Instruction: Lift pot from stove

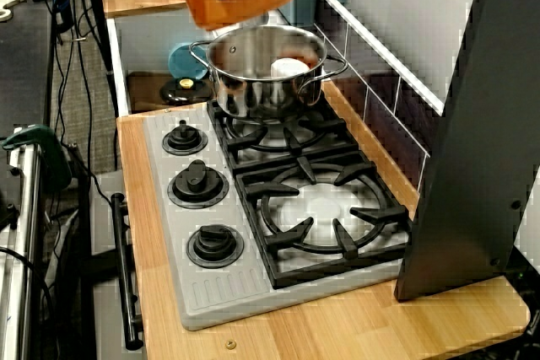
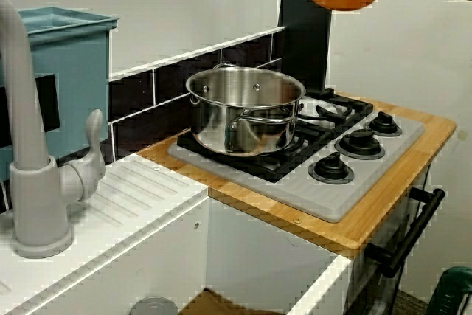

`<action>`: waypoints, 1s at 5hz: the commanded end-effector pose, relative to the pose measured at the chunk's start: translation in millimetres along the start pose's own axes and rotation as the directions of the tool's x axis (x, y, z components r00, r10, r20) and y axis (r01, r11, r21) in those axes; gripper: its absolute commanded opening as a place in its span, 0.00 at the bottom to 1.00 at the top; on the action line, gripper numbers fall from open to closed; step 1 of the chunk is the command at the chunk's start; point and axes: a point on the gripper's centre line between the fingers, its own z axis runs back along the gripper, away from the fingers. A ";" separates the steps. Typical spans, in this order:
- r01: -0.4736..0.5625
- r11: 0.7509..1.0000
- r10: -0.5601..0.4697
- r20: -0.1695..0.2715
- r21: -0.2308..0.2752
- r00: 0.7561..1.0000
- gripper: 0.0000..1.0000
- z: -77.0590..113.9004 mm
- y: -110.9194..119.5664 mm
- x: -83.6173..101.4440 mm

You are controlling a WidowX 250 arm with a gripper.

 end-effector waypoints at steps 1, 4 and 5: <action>-0.019 0.999 0.024 0.102 -0.042 0.994 0.00 44.5 -4.1 7.8; -0.019 0.997 0.029 0.120 -0.076 0.992 0.00 64.3 -12.2 3.9; -0.021 0.997 0.031 0.131 -0.078 0.991 0.00 68.8 -13.3 4.2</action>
